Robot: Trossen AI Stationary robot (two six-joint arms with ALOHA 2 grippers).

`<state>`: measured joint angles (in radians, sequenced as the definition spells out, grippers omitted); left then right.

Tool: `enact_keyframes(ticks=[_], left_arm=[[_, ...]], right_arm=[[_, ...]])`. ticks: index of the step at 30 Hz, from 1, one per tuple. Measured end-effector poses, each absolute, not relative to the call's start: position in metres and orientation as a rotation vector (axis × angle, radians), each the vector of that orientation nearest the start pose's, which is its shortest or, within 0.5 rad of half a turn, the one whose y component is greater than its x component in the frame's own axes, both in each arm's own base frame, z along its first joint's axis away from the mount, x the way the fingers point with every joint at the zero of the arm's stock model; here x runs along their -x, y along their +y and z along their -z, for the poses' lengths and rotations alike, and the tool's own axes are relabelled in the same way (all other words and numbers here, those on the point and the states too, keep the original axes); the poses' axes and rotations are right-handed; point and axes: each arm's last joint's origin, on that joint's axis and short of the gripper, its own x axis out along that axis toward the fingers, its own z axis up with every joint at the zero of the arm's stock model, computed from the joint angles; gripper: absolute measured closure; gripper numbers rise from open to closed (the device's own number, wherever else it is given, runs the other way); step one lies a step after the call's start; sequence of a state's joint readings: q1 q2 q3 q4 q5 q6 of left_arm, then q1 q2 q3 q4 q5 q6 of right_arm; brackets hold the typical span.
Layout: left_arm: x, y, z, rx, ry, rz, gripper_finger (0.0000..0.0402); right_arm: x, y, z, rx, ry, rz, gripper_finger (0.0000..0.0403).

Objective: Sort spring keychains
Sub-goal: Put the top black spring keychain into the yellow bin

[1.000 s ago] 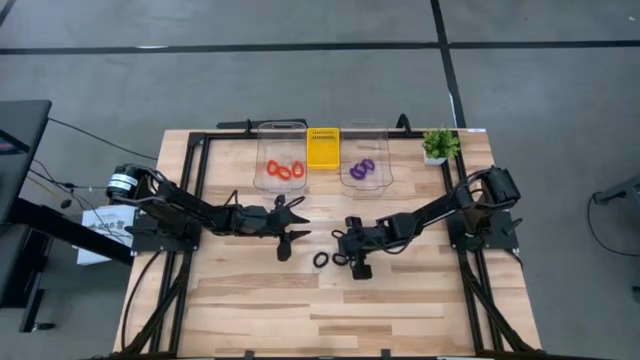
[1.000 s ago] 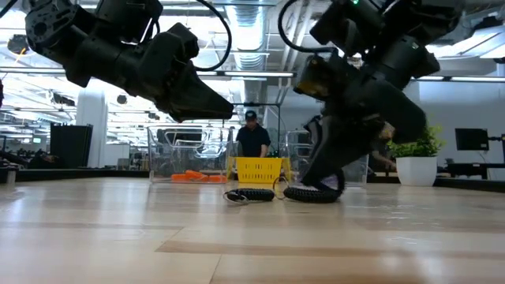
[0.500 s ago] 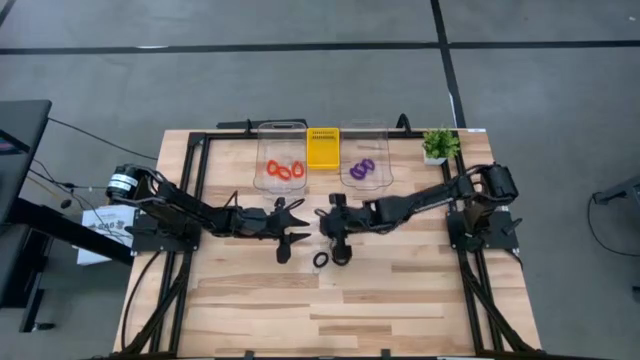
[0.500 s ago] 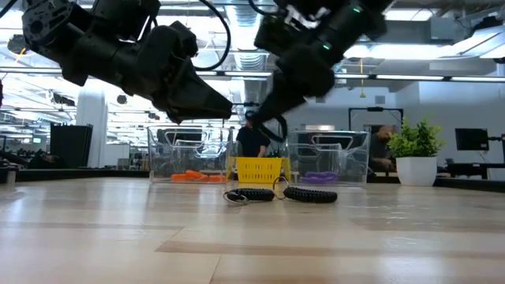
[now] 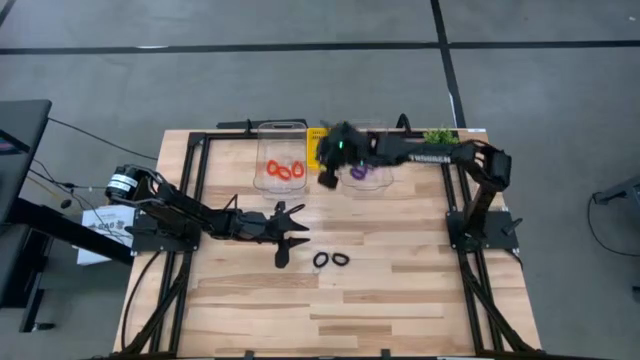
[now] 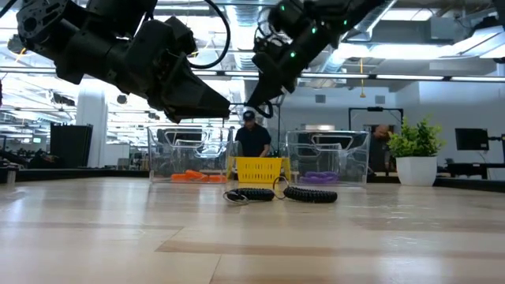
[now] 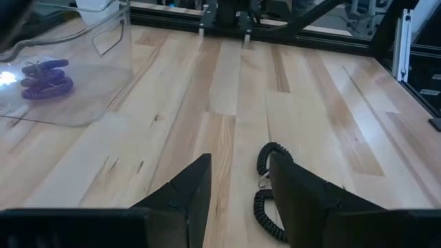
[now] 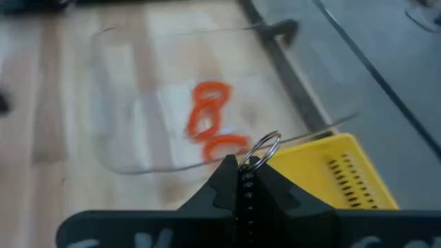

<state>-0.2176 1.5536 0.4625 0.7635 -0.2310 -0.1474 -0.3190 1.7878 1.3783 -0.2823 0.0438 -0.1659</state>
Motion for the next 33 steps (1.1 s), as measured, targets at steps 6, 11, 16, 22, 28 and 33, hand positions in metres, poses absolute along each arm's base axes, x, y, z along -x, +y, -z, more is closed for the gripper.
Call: enact_keyframes(ticks=[6,11,16,22,28,33], left_arm=[[-0.267,-0.052,-0.146,0.07,0.331,-0.038,0.0257],[-0.267,-0.052,-0.145,0.06,0.341,-0.037,0.0257],[-0.267,-0.049,-0.145,0.042,0.341,-0.05,0.0257],[-0.268,-0.045,-0.145,0.033,0.34,-0.065,0.0257],[-0.269,-0.037,-0.145,0.011,0.34,-0.091,0.0257],[-0.27,-0.035,-0.145,0.014,0.342,-0.097,0.0257]], right_arm=[[-0.363,-0.183,-0.254,-0.077,0.657,0.34,0.0387],[-0.357,-0.212,-0.24,-0.135,0.632,0.323,0.0385],[-0.365,-0.233,-0.226,-0.149,0.624,0.294,0.0382],[-0.372,-0.239,-0.218,-0.137,0.675,0.203,0.037],[-0.371,-0.239,-0.219,-0.098,0.685,0.185,0.0341],[-0.367,-0.239,-0.218,-0.118,0.724,0.185,0.0313]])
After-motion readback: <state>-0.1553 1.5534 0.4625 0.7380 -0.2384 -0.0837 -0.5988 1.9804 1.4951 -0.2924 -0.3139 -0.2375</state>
